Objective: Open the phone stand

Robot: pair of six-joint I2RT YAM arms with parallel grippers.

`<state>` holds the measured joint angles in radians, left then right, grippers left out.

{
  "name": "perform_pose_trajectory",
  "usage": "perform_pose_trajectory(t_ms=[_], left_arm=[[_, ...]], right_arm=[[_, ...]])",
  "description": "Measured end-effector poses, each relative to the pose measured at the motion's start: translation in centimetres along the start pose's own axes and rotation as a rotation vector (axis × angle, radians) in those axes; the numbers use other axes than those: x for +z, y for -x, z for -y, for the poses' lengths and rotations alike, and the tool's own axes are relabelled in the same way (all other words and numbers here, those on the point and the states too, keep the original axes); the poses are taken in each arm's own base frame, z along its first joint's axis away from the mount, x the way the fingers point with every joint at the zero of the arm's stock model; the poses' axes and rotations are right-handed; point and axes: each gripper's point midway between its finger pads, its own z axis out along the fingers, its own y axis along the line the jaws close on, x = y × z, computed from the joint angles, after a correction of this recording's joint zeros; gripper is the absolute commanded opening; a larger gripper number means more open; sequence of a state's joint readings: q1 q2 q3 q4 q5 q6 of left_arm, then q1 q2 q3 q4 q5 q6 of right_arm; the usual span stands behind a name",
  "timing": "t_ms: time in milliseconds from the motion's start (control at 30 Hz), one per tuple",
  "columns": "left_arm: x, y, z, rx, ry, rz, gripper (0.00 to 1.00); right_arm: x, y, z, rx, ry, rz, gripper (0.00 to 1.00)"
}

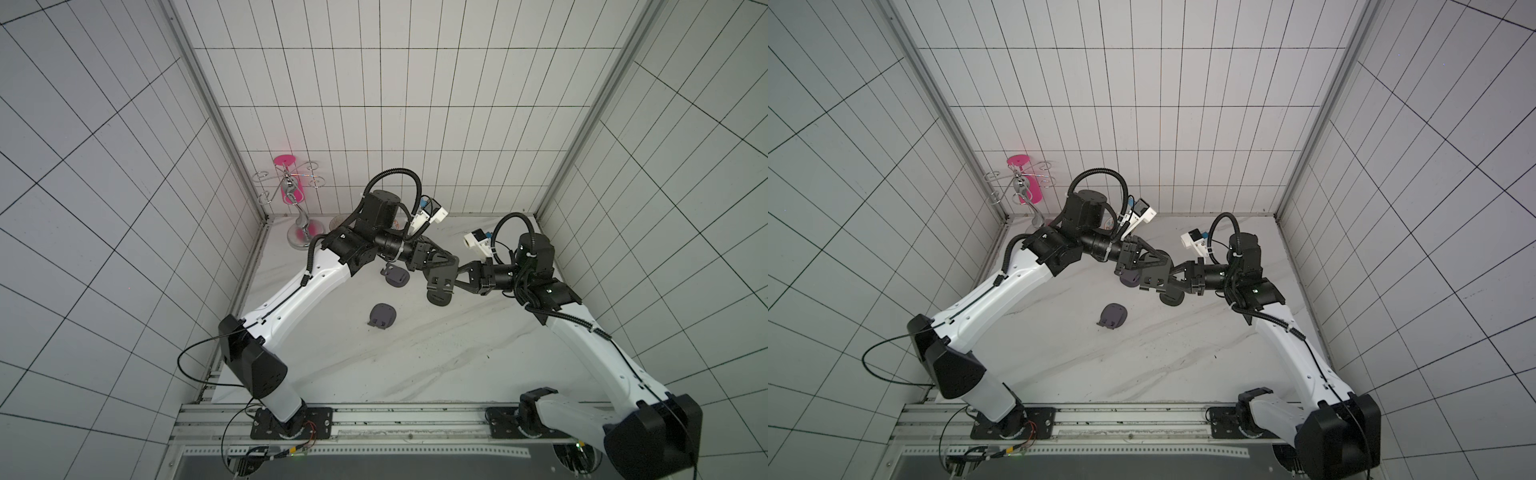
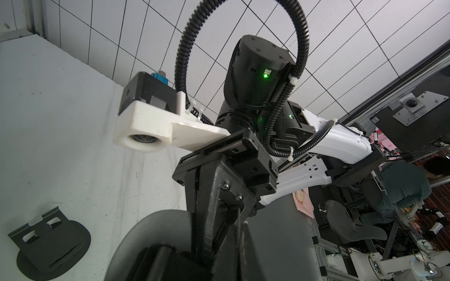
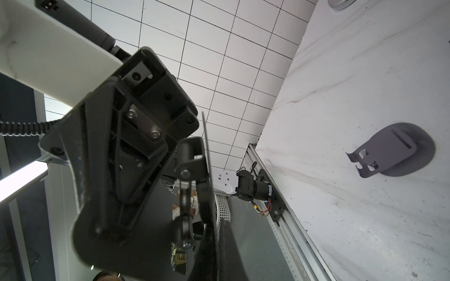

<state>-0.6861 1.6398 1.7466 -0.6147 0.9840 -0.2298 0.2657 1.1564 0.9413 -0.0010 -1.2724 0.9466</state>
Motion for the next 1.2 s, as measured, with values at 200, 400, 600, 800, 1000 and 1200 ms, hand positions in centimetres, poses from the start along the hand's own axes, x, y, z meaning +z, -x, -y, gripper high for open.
perform_pose_trajectory(t_ms=[200,400,600,800,1000,1200], left_arm=[[0.2,-0.5,-1.5,-0.026,0.036,-0.022,0.00],[0.5,-1.8,-3.3,-0.028,0.099,-0.051,0.00],[0.4,-1.8,-4.1,-0.003,0.127,-0.054,0.00],[0.2,-0.5,-3.7,-0.013,0.088,-0.051,0.00],[0.4,0.6,-3.6,-0.030,0.041,-0.055,0.00],[0.6,0.7,-3.7,-0.042,0.029,-0.063,0.00]], right_arm=[[0.5,0.1,2.5,0.056,0.012,-0.014,0.00],[1.3,-0.1,5.6,0.132,0.049,-0.046,0.00],[1.7,0.0,6.8,0.138,0.028,-0.068,0.00],[1.4,0.3,6.4,0.083,-0.019,-0.051,0.00],[0.9,0.1,6.8,0.048,-0.056,-0.018,0.00],[0.8,-0.5,7.4,0.050,-0.063,-0.022,0.00]])
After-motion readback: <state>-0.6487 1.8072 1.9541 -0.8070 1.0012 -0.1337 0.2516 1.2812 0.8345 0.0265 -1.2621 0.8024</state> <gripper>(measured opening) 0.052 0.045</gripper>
